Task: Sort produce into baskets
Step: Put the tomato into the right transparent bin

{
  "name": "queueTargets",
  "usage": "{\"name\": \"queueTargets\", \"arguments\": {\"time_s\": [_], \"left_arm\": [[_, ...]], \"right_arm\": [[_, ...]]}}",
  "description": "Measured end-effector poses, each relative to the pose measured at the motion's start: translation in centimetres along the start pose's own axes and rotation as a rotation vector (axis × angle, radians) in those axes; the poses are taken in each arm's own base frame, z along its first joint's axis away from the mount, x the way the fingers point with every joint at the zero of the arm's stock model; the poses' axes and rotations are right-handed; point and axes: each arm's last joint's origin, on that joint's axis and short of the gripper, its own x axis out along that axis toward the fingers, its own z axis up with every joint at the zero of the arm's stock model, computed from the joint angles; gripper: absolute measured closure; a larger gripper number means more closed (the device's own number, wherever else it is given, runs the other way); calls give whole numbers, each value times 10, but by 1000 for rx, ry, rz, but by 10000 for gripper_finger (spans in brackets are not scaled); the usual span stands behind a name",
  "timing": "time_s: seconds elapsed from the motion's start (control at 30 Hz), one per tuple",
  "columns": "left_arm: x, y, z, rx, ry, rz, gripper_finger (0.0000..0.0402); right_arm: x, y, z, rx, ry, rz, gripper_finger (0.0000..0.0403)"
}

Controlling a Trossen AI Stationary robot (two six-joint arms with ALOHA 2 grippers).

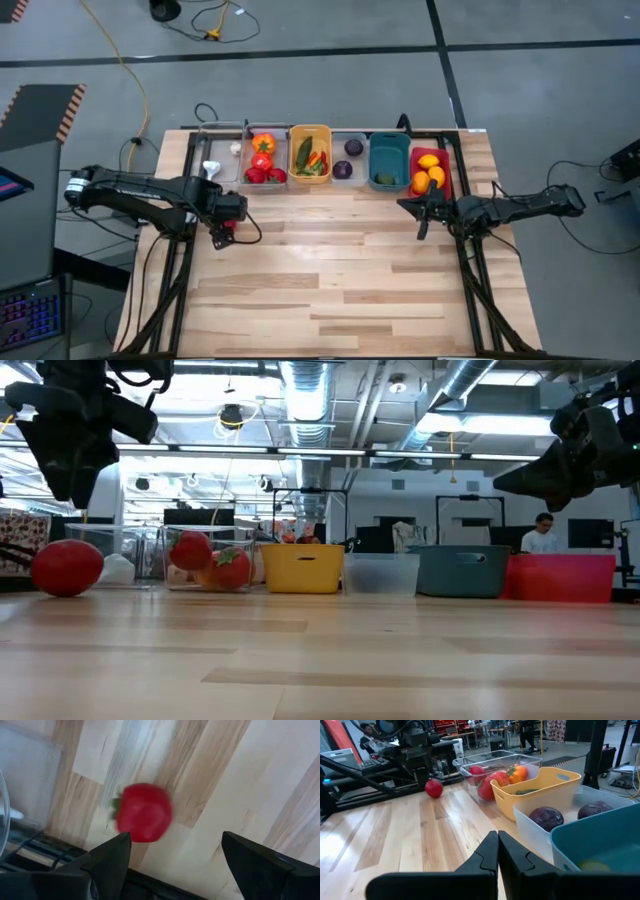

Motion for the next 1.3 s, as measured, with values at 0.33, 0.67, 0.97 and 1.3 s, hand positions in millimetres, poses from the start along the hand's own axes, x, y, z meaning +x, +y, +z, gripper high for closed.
{"name": "queueTargets", "arguments": {"time_s": [0.33, 0.67, 0.97, 1.3], "left_arm": [[0, 4, -6, 104, 53, 52, 101], [25, 1, -9, -26, 87, -18, 23], [44, -3, -12, -83, 114, -131, 6], [54, -3, -8, -51, 47, -116, 3]], "right_arm": [[0, 0, 0, 0, 1, 0, 367], [0, 0, 0, 0, 1, 0, 367], [0, 0, 0, 0, 2, 0, 367], [0, 0, 0, 0, 1, 0, 367]]}}
